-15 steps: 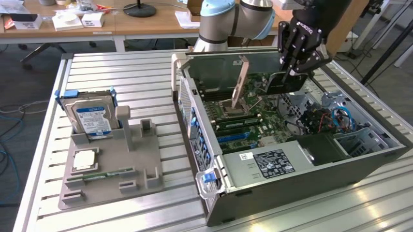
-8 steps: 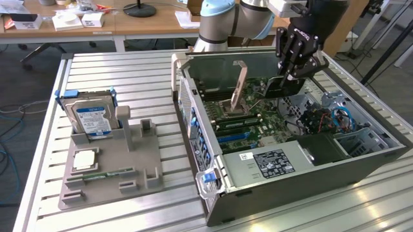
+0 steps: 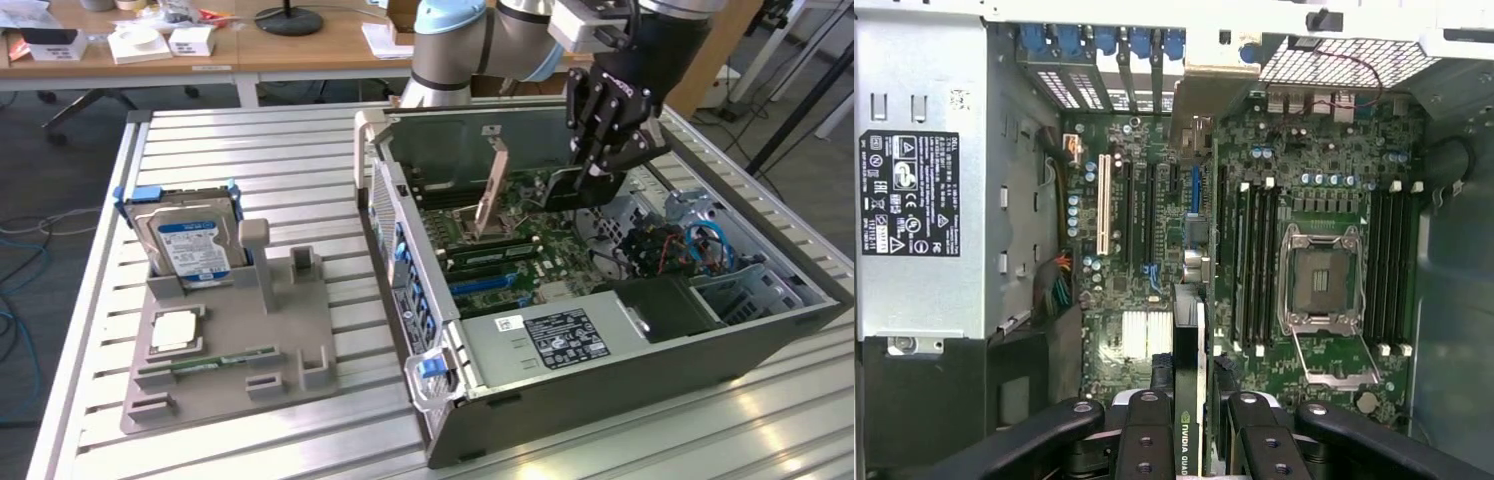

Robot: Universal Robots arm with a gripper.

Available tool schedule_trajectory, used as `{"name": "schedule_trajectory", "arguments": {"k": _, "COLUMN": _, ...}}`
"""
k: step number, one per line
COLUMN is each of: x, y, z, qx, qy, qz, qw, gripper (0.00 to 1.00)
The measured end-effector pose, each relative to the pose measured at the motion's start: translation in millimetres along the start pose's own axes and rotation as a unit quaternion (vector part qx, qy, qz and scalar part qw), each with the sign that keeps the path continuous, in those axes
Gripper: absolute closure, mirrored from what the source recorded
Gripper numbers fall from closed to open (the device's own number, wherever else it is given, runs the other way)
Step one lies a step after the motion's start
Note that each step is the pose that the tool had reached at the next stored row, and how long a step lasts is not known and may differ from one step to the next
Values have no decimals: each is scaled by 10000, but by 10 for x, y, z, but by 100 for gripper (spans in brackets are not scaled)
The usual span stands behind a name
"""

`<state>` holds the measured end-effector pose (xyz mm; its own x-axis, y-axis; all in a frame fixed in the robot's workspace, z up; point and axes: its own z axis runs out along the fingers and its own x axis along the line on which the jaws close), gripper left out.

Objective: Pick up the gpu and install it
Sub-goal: 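Insert the gpu into the slot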

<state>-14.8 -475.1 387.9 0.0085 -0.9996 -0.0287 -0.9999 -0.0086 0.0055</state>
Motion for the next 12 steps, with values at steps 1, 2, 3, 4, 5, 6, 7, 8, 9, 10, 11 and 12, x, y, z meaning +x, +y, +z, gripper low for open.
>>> {"name": "schedule_trajectory", "arguments": {"k": 1, "x": 0, "y": 0, "z": 14, "qx": 0, "qy": 0, "qz": 0, "qw": 10000, "gripper": 74}}
{"name": "schedule_trajectory", "arguments": {"k": 2, "x": 1, "y": 0, "z": 28, "qx": 0, "qy": 0, "qz": 0, "qw": 10000, "gripper": 74}}
{"name": "schedule_trajectory", "arguments": {"k": 3, "x": 1, "y": 0, "z": 43, "qx": 0, "qy": 0, "qz": 0, "qw": 10000, "gripper": 74}}
{"name": "schedule_trajectory", "arguments": {"k": 4, "x": 2, "y": 0, "z": 57, "qx": 0, "qy": 0, "qz": 0, "qw": 10000, "gripper": 74}}
{"name": "schedule_trajectory", "arguments": {"k": 5, "x": 2, "y": 0, "z": 71, "qx": 0, "qy": 1, "qz": 0, "qw": 10000, "gripper": 74}}
{"name": "schedule_trajectory", "arguments": {"k": 6, "x": 3, "y": 1, "z": 87, "qx": 0, "qy": 0, "qz": 0, "qw": 10000, "gripper": 74}}
{"name": "schedule_trajectory", "arguments": {"k": 7, "x": 3, "y": 1, "z": 115, "qx": 0, "qy": 1, "qz": 0, "qw": 10000, "gripper": 74}}
{"name": "schedule_trajectory", "arguments": {"k": 8, "x": 5, "y": 1, "z": 172, "qx": 0, "qy": 1, "qz": 0, "qw": 10000, "gripper": 74}}
{"name": "schedule_trajectory", "arguments": {"k": 9, "x": 5, "y": 1, "z": 180, "qx": 0, "qy": 1, "qz": 0, "qw": 10000, "gripper": 74}}
{"name": "schedule_trajectory", "arguments": {"k": 10, "x": 5, "y": 1, "z": 180, "qx": 0, "qy": 0, "qz": 0, "qw": 10000, "gripper": 74}}
{"name": "schedule_trajectory", "arguments": {"k": 11, "x": 5, "y": 1, "z": 180, "qx": 0, "qy": 1, "qz": 0, "qw": 10000, "gripper": 74}}
{"name": "schedule_trajectory", "arguments": {"k": 12, "x": 5, "y": 1, "z": 180, "qx": 0, "qy": 1, "qz": 0, "qw": 10000, "gripper": 74}}
